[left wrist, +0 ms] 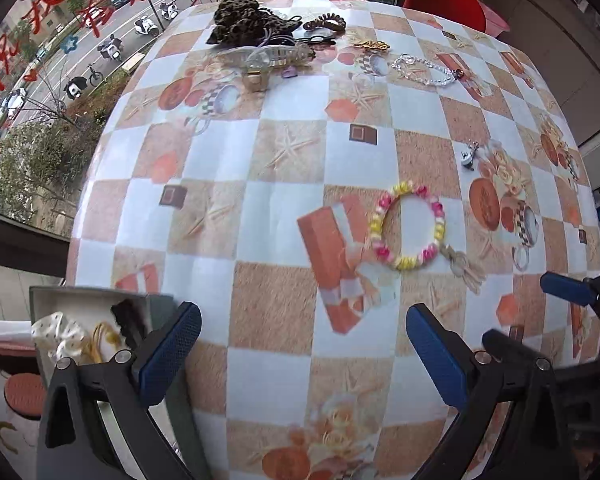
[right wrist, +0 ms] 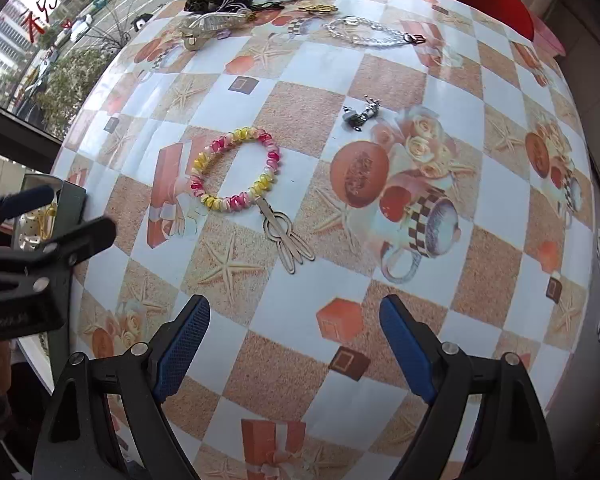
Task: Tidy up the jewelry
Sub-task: 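Grasp the pink-and-yellow beaded bracelet with the left tool while the right tool grasps the tan hairpin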
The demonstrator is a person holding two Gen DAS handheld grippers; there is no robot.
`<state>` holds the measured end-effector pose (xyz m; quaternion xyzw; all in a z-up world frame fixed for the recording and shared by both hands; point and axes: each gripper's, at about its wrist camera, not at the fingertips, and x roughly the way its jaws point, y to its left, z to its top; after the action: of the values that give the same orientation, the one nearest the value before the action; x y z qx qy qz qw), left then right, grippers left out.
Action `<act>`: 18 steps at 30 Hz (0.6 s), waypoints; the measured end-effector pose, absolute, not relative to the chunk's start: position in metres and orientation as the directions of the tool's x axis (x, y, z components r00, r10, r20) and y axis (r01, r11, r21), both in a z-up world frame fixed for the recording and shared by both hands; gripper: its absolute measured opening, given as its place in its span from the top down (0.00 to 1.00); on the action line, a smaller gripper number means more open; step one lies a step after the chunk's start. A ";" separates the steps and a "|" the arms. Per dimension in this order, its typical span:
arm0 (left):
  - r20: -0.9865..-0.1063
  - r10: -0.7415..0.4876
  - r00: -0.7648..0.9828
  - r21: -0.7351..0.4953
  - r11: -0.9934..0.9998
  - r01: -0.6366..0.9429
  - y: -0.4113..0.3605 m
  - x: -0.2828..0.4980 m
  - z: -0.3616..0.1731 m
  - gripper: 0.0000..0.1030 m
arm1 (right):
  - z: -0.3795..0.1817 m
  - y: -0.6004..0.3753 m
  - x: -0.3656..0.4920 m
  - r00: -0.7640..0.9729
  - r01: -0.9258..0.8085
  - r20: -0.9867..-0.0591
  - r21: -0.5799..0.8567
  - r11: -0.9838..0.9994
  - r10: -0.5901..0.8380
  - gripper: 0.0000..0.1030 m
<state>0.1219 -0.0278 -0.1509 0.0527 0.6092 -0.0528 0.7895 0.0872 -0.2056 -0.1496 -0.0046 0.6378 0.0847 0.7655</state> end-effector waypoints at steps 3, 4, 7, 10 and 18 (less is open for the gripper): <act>-0.967 -0.025 0.254 0.017 0.987 0.162 -0.033 0.135 -0.160 0.00 | -0.154 -0.205 0.092 0.190 -0.150 -0.974 0.099 0.984 0.127 0.14; -0.967 -0.029 0.253 0.014 0.986 0.166 -0.035 0.140 -0.164 0.00 | -0.154 -0.204 0.093 0.197 -0.153 -0.972 0.099 0.983 0.128 0.15; -0.968 -0.037 0.249 0.007 0.985 0.174 -0.039 0.151 -0.176 0.00 | -0.157 -0.202 0.097 0.221 -0.169 -0.966 0.096 0.981 0.132 0.21; -0.969 -0.043 0.242 0.001 0.984 0.181 -0.043 0.161 -0.186 0.00 | -0.160 -0.199 0.100 0.241 -0.188 -0.961 0.088 0.978 0.133 0.25; -0.972 -0.050 0.231 -0.005 0.982 0.189 -0.049 0.176 -0.209 0.09 | -0.172 -0.190 0.110 0.269 -0.219 -0.955 0.065 0.974 0.125 0.38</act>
<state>0.1757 -0.0494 -0.2085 0.0565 0.6153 -0.0761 0.7826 0.1097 -0.1897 -0.1721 -0.0397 0.5949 0.1079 0.7955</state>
